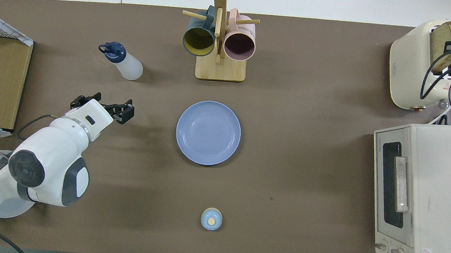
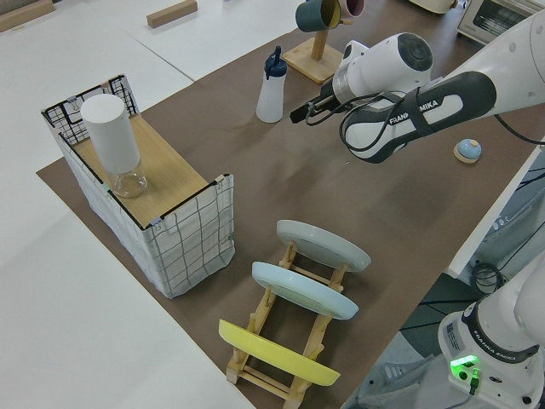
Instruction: Put bread on plate and add seasoning
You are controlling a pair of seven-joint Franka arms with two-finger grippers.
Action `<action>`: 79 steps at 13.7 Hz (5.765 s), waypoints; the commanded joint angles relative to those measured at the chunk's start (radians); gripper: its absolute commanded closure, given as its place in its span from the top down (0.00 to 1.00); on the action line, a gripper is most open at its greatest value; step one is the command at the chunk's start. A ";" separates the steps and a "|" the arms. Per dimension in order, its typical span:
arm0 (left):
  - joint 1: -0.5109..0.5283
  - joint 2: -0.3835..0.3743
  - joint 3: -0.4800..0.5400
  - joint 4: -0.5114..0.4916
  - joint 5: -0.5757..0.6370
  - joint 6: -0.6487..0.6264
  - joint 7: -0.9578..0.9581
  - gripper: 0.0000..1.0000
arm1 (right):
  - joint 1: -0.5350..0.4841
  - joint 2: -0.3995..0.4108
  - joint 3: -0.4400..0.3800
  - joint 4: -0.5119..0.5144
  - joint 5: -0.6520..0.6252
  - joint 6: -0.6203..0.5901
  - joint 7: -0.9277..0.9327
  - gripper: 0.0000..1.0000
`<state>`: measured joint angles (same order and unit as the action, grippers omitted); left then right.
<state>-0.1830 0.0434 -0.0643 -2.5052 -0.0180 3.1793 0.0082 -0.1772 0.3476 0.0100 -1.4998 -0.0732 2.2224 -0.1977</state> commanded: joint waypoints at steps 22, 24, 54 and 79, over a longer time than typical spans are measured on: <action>-0.084 0.202 0.075 0.164 0.009 0.073 0.015 1.00 | 0.071 -0.055 0.898 -0.298 -0.430 0.017 1.287 0.00; -0.089 0.207 0.086 0.177 0.009 0.073 0.015 1.00 | 0.073 -0.048 0.910 -0.301 -0.457 0.049 1.304 0.00; -0.490 0.466 0.442 0.368 -0.296 0.269 0.003 1.00 | 0.033 0.064 0.912 -0.450 -0.761 0.117 1.502 0.00; -0.460 0.489 0.435 0.400 -0.299 0.280 -0.109 0.00 | 0.018 -0.346 0.264 -0.188 0.054 -0.533 0.338 1.00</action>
<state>-0.6576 0.5035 0.3703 -2.1446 -0.3077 3.4428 -0.0863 -0.1623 0.0636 0.4065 -1.6990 -0.1142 1.7794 0.2850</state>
